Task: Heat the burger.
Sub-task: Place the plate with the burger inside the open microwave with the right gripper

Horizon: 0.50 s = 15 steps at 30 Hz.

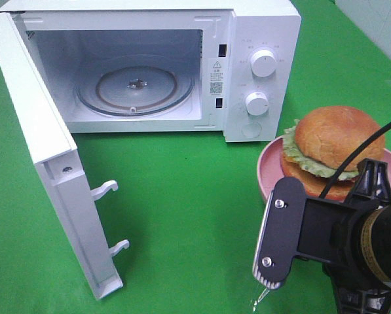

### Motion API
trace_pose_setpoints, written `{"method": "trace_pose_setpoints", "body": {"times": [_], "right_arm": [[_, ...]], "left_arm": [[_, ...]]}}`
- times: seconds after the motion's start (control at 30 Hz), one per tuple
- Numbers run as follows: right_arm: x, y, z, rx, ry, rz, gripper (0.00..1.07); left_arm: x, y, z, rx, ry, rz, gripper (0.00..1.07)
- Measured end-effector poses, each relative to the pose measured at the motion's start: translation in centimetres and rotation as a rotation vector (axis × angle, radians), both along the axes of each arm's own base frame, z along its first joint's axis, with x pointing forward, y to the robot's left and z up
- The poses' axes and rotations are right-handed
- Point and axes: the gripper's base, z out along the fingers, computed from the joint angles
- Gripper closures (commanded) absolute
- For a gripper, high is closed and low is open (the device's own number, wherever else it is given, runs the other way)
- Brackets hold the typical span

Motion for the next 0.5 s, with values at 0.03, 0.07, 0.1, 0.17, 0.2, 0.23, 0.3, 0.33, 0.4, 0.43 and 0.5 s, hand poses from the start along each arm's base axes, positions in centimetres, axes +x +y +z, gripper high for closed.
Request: {"method": "trace_pose_setpoints", "body": {"times": [0.03,0.07,0.1,0.17,0.2,0.23,0.3,0.33,0.4,0.43,0.5], "right_arm": [[-0.02,0.06,-0.03,-0.016,-0.002,0.043,1.07],[-0.02,0.06,-0.03,-0.016,-0.002,0.043,1.07],[-0.01,0.06,-0.03,-0.037,-0.003,0.079,1.07],[-0.01,0.06,-0.03,-0.044,-0.003,0.091,1.07],[-0.01,0.06,-0.03,-0.044,-0.003,0.091,1.07],[-0.01,0.06,-0.03,-0.058,-0.003,0.116,1.07],[-0.01,0.13,-0.03,-0.061,-0.003,0.136,1.07],[-0.01,0.13,-0.03,-0.061,-0.003,0.136,1.07],[-0.03,0.34,-0.03,-0.059,-0.004,0.179,1.07],[-0.03,0.40,-0.03,-0.059,-0.005,0.192,1.07],[-0.05,0.65,-0.03,-0.064,-0.008,0.254,1.07]], "left_arm": [[0.00,0.00,0.00,0.000,0.000,0.000,0.20],[0.00,0.00,0.00,0.000,0.000,0.000,0.20],[0.00,0.00,0.00,0.000,0.000,0.000,0.20],[0.00,0.00,0.00,0.000,0.000,0.000,0.20],[0.00,0.00,0.00,0.000,0.000,0.000,0.20],[0.00,0.00,0.00,0.000,0.000,0.000,0.20],[0.00,0.00,0.00,0.000,0.000,0.000,0.20],[0.00,0.00,0.00,0.000,0.000,0.000,0.20],[0.00,0.00,0.00,0.000,0.000,0.000,0.20],[0.00,0.00,0.00,0.000,0.000,0.000,0.20],[0.00,0.00,0.00,0.000,0.000,0.000,0.20]]}}
